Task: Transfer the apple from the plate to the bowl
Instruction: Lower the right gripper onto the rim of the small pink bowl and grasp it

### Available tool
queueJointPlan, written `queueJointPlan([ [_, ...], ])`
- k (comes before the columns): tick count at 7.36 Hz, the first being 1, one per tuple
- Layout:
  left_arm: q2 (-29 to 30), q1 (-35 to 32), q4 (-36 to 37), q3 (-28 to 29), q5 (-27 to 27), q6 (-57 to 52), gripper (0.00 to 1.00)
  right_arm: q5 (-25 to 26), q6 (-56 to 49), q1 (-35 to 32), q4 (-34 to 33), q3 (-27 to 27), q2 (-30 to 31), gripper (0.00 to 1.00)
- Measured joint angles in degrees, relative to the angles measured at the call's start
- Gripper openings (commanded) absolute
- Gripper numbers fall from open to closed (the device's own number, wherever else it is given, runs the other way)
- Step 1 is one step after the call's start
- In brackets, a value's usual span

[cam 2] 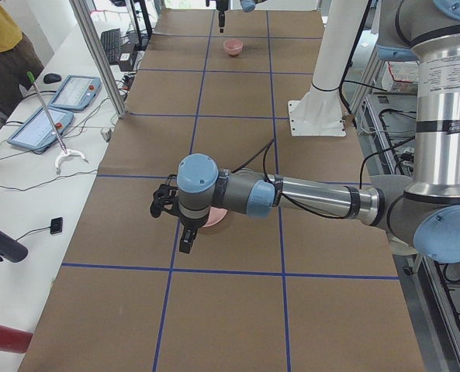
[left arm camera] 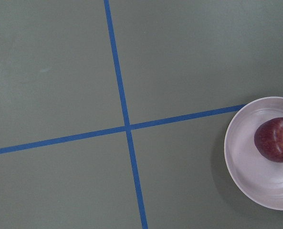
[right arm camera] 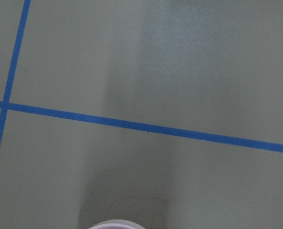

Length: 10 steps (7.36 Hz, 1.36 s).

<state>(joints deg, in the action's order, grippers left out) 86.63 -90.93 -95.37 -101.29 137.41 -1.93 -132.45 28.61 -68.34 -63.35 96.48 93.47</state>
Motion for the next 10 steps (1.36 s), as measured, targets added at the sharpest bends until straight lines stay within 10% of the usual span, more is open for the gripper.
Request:
queueJointPlan([
  [5, -0.05, 0.39, -0.07, 0.30, 0.05, 0.00, 0.98, 1.59, 2.18, 3.74, 10.28, -2.34, 6.91, 0.73],
  [6, -0.04, 0.39, -0.07, 0.30, 0.05, -0.02, 0.98, 1.63, 2.20, 4.50, 10.83, -2.98, 6.75, 0.61],
  [8, -0.05, 0.40, -0.08, 0.31, 0.03, -0.08, 0.98, 1.65, 2.15, 5.41, 11.11, -3.88, 6.36, 0.00],
  [10, -0.06, 0.44, -0.07, 0.31, 0.03, -0.09, 0.98, 1.46, 1.76, 5.61, 11.12, -3.99, 6.27, 0.00],
])
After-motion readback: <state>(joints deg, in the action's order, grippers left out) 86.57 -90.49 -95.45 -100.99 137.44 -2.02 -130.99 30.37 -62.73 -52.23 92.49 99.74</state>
